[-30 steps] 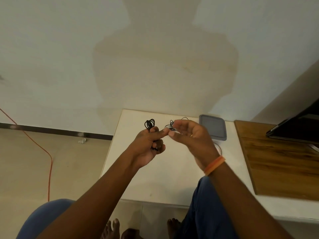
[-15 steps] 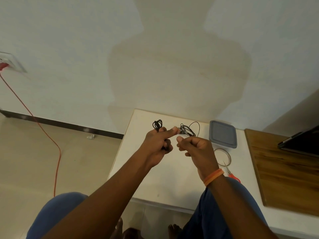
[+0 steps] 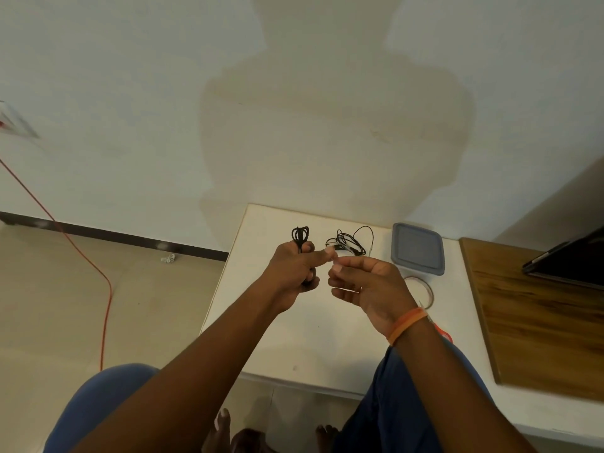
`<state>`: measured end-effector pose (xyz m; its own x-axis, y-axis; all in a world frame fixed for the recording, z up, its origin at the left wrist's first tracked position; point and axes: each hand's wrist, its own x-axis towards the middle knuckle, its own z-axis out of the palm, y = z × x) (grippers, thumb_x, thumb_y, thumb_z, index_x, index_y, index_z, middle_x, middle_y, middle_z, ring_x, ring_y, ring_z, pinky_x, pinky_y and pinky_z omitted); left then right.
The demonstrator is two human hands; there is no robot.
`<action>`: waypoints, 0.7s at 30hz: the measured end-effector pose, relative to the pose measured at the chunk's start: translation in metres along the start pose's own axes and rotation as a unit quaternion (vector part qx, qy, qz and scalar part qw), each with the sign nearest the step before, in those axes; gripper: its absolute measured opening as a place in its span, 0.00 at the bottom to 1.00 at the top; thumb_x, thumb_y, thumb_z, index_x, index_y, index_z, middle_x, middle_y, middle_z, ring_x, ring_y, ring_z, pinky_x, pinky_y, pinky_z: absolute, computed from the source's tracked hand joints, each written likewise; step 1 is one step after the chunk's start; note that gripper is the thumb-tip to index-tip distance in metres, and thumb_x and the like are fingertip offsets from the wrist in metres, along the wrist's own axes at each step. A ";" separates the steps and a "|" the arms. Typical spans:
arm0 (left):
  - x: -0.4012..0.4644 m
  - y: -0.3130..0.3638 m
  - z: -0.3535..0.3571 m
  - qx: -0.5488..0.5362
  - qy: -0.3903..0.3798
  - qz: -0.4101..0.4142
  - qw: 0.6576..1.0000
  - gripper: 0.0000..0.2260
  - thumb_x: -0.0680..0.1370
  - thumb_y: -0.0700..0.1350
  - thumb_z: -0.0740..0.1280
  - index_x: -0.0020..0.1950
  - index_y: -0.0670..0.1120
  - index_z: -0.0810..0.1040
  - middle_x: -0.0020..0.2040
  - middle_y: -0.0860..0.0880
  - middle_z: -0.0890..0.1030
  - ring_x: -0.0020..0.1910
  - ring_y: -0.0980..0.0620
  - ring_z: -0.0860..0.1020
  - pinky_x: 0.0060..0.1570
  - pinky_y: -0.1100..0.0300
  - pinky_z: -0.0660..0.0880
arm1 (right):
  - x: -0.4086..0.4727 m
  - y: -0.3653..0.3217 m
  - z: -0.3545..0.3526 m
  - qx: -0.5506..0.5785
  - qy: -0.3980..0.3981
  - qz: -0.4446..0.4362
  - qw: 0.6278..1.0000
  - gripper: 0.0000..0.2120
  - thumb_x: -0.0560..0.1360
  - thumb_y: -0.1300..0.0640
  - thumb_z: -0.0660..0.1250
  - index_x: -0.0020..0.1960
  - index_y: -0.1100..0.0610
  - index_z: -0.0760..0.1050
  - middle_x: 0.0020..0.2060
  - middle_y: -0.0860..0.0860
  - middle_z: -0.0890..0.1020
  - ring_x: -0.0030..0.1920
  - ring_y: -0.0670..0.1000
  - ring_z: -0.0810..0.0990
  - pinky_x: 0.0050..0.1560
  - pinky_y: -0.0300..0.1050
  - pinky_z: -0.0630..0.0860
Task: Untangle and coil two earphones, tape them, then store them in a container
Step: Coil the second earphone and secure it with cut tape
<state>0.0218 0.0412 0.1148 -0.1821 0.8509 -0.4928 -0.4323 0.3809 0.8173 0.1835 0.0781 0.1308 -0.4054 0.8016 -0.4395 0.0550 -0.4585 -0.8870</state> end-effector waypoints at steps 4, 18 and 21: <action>0.000 0.004 -0.005 0.061 -0.037 -0.028 0.997 0.17 0.74 0.48 0.75 0.38 0.50 0.66 0.43 0.44 0.78 0.26 0.54 0.64 0.33 0.61 0.73 | -0.001 -0.005 -0.008 0.074 -0.032 0.099 0.992 0.06 0.68 0.62 0.75 0.45 0.61 0.85 0.39 0.58 0.85 0.38 0.54 0.84 0.40 0.46 0.81; -0.005 0.016 -0.008 -0.009 -0.159 -0.181 0.971 0.09 0.75 0.44 0.52 0.40 0.48 0.71 0.33 0.49 0.70 0.26 0.53 0.62 0.32 0.61 0.65 | 0.000 -0.003 -0.005 -0.241 0.160 -0.274 0.917 0.07 0.73 0.62 0.73 0.48 0.53 0.85 0.41 0.48 0.86 0.40 0.44 0.82 0.41 0.40 0.80; -0.004 0.016 -0.007 0.027 -0.154 -0.191 0.969 0.11 0.79 0.41 0.51 0.42 0.47 0.72 0.34 0.49 0.72 0.26 0.55 0.64 0.31 0.61 0.66 | -0.003 0.002 0.005 -0.431 0.157 -0.437 0.774 0.07 0.72 0.64 0.73 0.50 0.58 0.85 0.40 0.51 0.84 0.40 0.45 0.77 0.42 0.41 0.76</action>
<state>0.0090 0.0415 0.1281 0.2583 0.7085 -0.6568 -0.3685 0.7007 0.6109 0.1797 0.0730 0.1310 -0.3973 0.7770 0.4883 0.5281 0.6288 -0.5707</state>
